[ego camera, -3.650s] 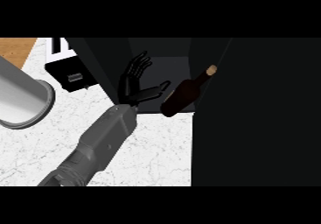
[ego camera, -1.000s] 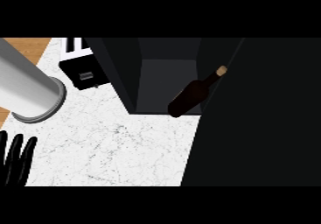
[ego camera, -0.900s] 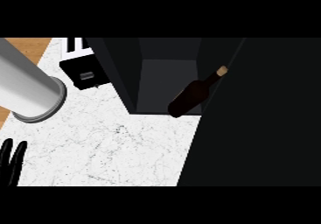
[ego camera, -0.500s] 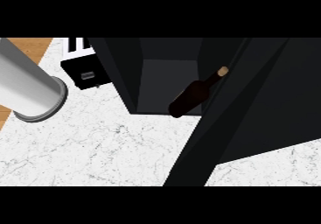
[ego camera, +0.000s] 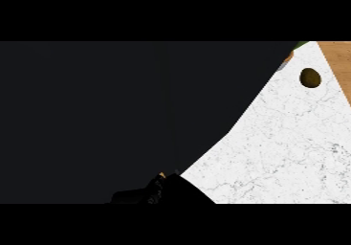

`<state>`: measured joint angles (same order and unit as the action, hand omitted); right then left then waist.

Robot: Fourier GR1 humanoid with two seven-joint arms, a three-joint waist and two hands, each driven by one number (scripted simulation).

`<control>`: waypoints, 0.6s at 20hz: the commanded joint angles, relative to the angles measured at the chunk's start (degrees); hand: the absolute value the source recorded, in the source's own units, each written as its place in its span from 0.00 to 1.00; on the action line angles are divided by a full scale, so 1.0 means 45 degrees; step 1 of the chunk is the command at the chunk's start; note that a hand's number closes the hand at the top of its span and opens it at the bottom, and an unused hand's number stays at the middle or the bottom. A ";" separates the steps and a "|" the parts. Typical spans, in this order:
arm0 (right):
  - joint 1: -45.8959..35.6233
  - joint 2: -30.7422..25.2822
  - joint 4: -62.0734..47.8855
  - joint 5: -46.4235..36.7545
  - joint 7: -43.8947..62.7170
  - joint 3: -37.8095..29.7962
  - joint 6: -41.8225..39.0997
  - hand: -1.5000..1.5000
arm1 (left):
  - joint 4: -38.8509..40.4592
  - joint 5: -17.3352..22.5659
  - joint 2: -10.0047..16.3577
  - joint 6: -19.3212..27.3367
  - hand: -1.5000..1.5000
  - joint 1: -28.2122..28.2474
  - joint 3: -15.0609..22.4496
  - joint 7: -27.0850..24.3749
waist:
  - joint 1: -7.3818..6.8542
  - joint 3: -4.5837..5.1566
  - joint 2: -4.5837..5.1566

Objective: Pick up the wine, place it into the cabinet and close the cabinet

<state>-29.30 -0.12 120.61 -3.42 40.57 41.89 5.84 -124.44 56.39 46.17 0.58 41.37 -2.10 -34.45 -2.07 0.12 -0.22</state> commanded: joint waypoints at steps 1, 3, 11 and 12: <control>-0.2295 0.0026 -0.2016 0.0351 -0.0211 -0.0742 0.1167 1.00 | -0.0126 0.0118 -0.0214 -0.1069 0.00 0.0930 -0.0767 0.0059 | -0.0076 -0.0012 0.0013; -0.2366 0.0026 -0.3002 0.0604 -0.0940 -0.1695 0.0516 1.00 | -0.0315 0.0545 -0.0108 -0.0748 0.00 0.0622 -0.1406 0.0659 | 0.0061 -0.0024 0.0062; -0.4808 0.0027 -0.6236 0.0950 -0.2062 -0.3172 0.0450 1.00 | -0.0106 0.0714 -0.0531 -0.2003 0.00 0.0968 -0.2506 0.1558 | 0.0125 -0.0025 0.0047; -0.4606 -0.0071 -0.6860 0.0906 -0.2572 -0.3595 -0.0008 1.00 | -0.0384 0.0488 -0.0759 -0.1561 0.00 0.0744 -0.2011 0.1713 | 0.0185 -0.0028 0.0073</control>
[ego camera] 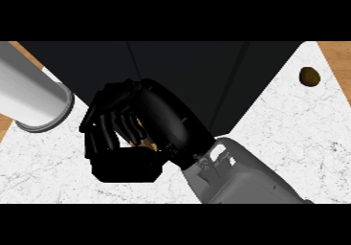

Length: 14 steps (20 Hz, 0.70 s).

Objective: Pick up the wine, place it into the cabinet and close the cabinet

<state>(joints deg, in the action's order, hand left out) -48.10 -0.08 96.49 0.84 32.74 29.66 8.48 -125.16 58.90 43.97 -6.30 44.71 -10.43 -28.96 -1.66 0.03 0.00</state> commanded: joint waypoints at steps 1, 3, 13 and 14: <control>-0.1017 0.0018 -0.2294 -0.0103 -0.1340 -0.1285 -0.0613 1.00 | 0.0209 0.0014 0.0004 -0.0041 0.00 -0.0620 0.0011 0.0774 | 0.0135 -0.0003 0.0065; -0.0986 -0.0205 -0.2703 -0.0020 -0.1800 -0.1793 -0.0815 1.00 | -0.0792 -0.0769 -0.0619 0.0452 0.00 -0.0443 0.0615 0.0795 | 0.0127 -0.0010 0.0037; -0.1952 -0.0836 -0.6130 -0.0079 -0.4160 -0.3167 -0.2002 1.00 | 0.0014 -0.1671 -0.1067 0.1729 0.00 -0.3000 0.2396 0.2053 | 0.0273 0.0001 0.0148; -0.1411 -0.1249 -0.5695 0.0062 -0.4363 -0.3292 -0.2166 1.00 | -0.0506 -0.1786 -0.1183 0.2204 0.00 -0.2938 0.2644 0.2243 | 0.0348 -0.0014 0.0130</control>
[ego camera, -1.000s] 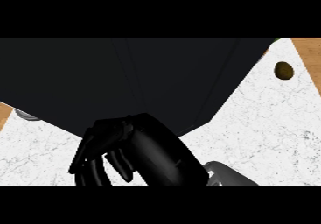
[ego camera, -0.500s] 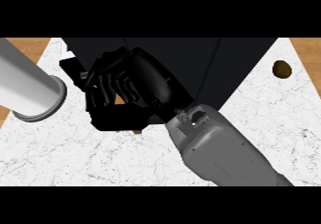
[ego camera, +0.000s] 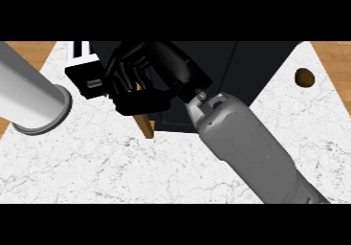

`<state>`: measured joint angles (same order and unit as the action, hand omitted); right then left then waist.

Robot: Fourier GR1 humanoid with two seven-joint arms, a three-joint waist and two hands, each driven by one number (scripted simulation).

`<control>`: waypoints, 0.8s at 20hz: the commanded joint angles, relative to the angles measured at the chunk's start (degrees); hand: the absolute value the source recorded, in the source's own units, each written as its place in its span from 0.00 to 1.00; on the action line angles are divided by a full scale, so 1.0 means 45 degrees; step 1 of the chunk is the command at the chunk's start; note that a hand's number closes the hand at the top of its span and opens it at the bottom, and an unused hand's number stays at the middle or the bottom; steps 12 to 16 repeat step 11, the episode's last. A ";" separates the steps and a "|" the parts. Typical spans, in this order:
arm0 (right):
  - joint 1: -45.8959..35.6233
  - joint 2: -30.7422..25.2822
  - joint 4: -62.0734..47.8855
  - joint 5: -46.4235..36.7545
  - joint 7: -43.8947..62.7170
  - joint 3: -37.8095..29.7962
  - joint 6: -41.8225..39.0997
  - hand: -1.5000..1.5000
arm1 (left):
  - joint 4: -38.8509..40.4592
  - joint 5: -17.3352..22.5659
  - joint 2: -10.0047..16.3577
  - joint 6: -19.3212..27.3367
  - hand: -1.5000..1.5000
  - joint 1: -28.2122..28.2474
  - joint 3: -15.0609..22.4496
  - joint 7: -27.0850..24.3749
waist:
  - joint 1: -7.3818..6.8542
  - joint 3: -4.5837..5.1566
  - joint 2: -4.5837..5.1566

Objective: Pick up the wine, place it into the cabinet and close the cabinet

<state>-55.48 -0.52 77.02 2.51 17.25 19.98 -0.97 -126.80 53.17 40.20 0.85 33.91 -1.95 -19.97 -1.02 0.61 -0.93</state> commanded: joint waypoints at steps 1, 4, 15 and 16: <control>-0.0565 -0.1052 -0.1981 -0.0369 -0.0737 -0.1414 0.0033 1.00 | 0.0366 -0.0218 -0.0172 0.0510 0.00 -0.0976 0.0396 0.0363 | 0.0162 -0.0130 0.0379; -0.0651 -0.1345 -0.2252 -0.0643 -0.1049 -0.1510 0.0113 1.00 | 0.0156 -0.0815 -0.0506 0.1095 0.00 -0.1340 0.1028 0.0359 | 0.0188 -0.0132 0.0396; -0.0671 -0.1542 -0.2659 -0.0170 -0.1573 -0.1733 -0.0449 1.00 | 0.1404 -0.1299 -0.1068 0.1376 0.00 -0.2475 0.1658 0.0256 | 0.0321 -0.0111 0.0439; -0.0671 -0.1542 -0.2659 -0.0170 -0.1573 -0.1733 -0.0449 1.00 | 0.1404 -0.1299 -0.1068 0.1376 0.00 -0.2475 0.1658 0.0256 | 0.0321 -0.0111 0.0439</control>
